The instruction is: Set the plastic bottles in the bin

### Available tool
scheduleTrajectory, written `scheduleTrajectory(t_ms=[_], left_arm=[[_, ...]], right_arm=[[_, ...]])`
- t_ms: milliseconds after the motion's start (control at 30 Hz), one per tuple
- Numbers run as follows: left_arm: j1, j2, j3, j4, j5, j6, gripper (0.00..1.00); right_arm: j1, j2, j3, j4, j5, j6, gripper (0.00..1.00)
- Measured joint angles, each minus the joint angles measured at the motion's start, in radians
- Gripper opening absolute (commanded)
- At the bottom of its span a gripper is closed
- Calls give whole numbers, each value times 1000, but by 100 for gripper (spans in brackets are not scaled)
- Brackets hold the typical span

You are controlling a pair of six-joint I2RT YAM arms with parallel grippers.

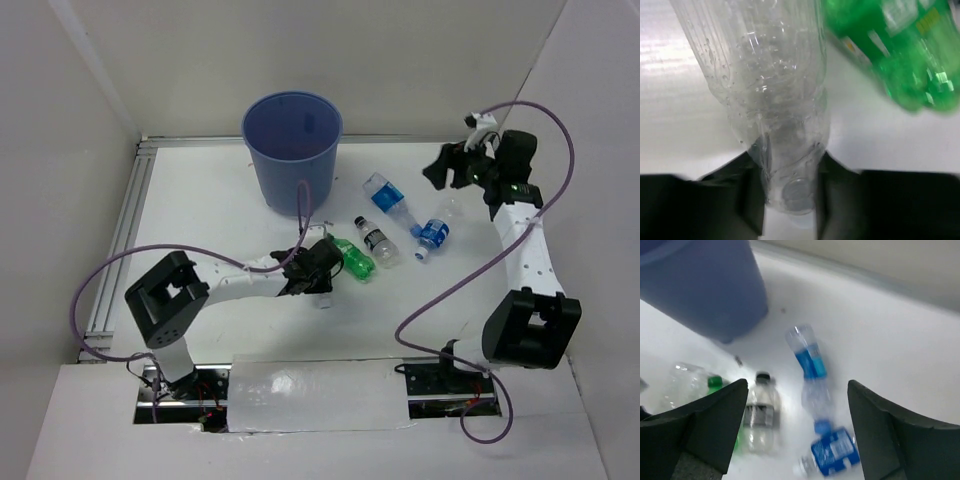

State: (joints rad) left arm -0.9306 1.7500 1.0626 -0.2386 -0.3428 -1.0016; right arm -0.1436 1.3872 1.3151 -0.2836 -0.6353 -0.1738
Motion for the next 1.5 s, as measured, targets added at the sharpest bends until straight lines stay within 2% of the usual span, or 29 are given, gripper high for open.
scheduleTrajectory(t_ms=[67, 100, 133, 167, 233, 267, 333, 433, 467, 567, 600, 767, 933, 967, 1100, 1300, 1367, 1500], left_arm=[[-31, -34, -10, -21, -7, 21, 12], [-58, -69, -13, -42, -10, 40, 12], [-86, -110, -14, -55, -11, 64, 12], [-113, -159, -12, -61, -12, 96, 12], [-161, -266, 7, -62, -10, 153, 13], [-174, -317, 32, -63, -11, 192, 14], [-174, -381, 114, -58, -35, 256, 14], [-129, -399, 270, -8, -80, 352, 19], [-100, -397, 313, 28, -93, 381, 19], [17, -347, 448, 84, -140, 433, 24], [56, -315, 497, 98, -159, 447, 26], [243, -99, 742, 83, -238, 448, 36], [371, 80, 859, -5, -248, 437, 79], [389, 104, 873, -22, -243, 431, 98], [440, 170, 908, -83, -219, 423, 100], [441, 143, 906, -91, -180, 454, 100], [418, 84, 853, -65, -173, 484, 100], [299, -175, 592, 12, -158, 537, 100]], right_arm=[[-69, -1, -60, -19, -21, 13, 39], [-96, -1, -87, -34, -30, 19, 33], [-127, -1, -113, -53, -37, 27, 31], [-151, 0, -131, -64, -41, 35, 36], [-183, 1, -156, -92, -50, 52, 54], [-193, 2, -166, -97, -56, 60, 59], [-209, 8, -178, -104, -71, 74, 75], [-217, 26, -195, -107, -87, 89, 83], [-217, 35, -202, -109, -87, 95, 92], [-218, 66, -222, -112, -84, 113, 95], [-219, 77, -232, -113, -83, 121, 100], [-226, 89, -290, -115, -74, 140, 100], [-226, 92, -313, -113, -58, 156, 100], [-226, 95, -313, -110, -55, 159, 100], [-226, 127, -313, -92, -39, 185, 100], [-225, 206, -313, -68, 12, 223, 100], [-218, 238, -313, -59, 41, 234, 100], [-194, 316, -306, -38, 116, 260, 100]])
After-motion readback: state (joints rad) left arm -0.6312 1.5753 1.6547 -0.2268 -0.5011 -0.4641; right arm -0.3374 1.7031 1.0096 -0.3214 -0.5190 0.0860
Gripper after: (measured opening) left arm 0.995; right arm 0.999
